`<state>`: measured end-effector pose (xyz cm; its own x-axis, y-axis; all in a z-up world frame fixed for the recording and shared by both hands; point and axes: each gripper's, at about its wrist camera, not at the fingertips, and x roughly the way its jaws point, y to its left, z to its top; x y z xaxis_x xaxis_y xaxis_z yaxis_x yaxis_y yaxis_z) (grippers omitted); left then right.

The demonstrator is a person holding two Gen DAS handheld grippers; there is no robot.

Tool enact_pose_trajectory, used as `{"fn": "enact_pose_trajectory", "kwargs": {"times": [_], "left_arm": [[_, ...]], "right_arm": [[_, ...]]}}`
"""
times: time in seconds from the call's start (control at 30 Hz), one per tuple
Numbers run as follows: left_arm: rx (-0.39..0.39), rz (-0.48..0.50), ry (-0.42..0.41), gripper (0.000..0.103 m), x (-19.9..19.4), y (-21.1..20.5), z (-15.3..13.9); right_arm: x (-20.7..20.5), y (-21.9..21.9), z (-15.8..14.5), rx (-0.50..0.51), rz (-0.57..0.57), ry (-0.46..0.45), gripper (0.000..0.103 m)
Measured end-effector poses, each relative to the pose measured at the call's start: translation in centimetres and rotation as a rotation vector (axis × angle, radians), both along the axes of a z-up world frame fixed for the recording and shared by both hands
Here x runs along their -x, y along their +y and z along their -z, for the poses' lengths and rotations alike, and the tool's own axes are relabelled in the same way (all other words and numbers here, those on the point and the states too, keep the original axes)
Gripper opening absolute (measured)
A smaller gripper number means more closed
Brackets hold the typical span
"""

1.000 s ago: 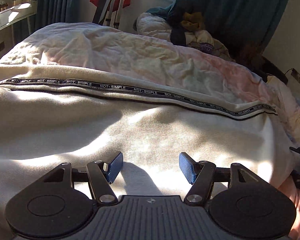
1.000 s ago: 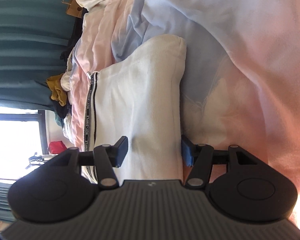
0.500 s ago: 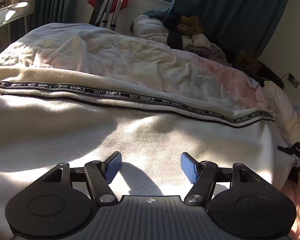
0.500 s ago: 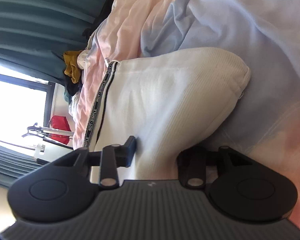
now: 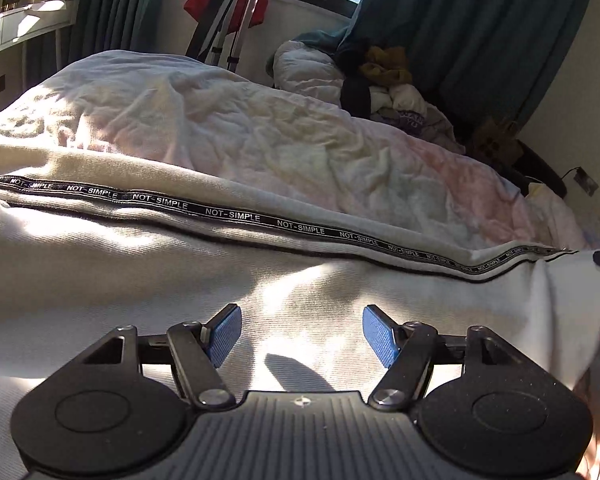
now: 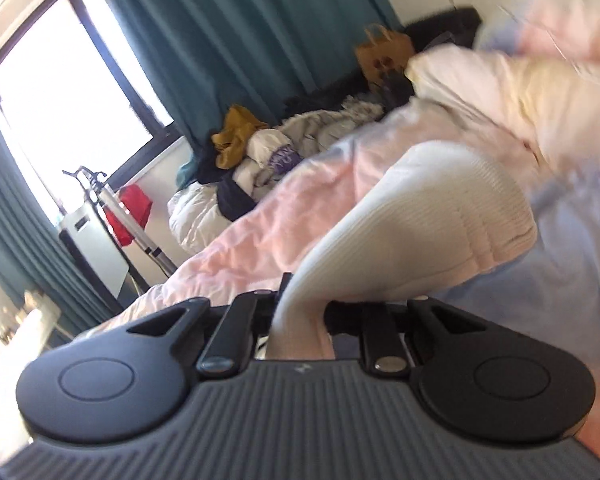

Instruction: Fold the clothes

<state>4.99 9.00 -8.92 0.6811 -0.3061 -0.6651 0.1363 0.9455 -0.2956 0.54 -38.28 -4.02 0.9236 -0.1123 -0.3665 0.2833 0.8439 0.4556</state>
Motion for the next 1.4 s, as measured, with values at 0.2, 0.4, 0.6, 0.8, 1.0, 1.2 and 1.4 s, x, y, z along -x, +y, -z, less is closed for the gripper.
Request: {"fn": "enact_pose_trajectory", "kwargs": {"times": [0.2, 0.4, 0.6, 0.8, 1.0, 1.2, 1.4], "left_arm": [[0.067, -0.039, -0.049, 0.069, 0.1, 1.7, -1.6], [0.173, -0.113, -0.059, 0.069, 0.5, 4.7, -2.4], [0.255, -0.098, -0.087, 0.067, 0.8, 5.6, -3.2], [0.287, -0.052, -0.034, 0.067, 0.4, 5.0, -1.9], [0.268, -0.020, 0.004, 0.068, 0.2, 3.9, -0.8], [0.220, -0.007, 0.027, 0.068, 0.0, 2.8, 0.3], [0.182, 0.003, 0.044, 0.067, -0.4, 1.9, 1.3]], "right_arm": [[0.7, 11.5, -6.0, 0.409, -0.191, -0.084, 0.016], [3.3, 21.0, -4.4, 0.702, -0.360, -0.102, 0.017], [4.0, 26.9, 2.8, 0.848, -0.558, 0.023, 0.017], [4.2, 28.8, 5.7, 0.968, -0.649, 0.133, 0.022], [5.4, 28.6, 3.9, 0.849, -0.762, 0.203, 0.045], [9.8, 27.5, 3.5, 0.682, -0.949, 0.172, 0.061], [8.6, 28.3, 6.6, 0.577, -1.016, 0.312, 0.062]]}}
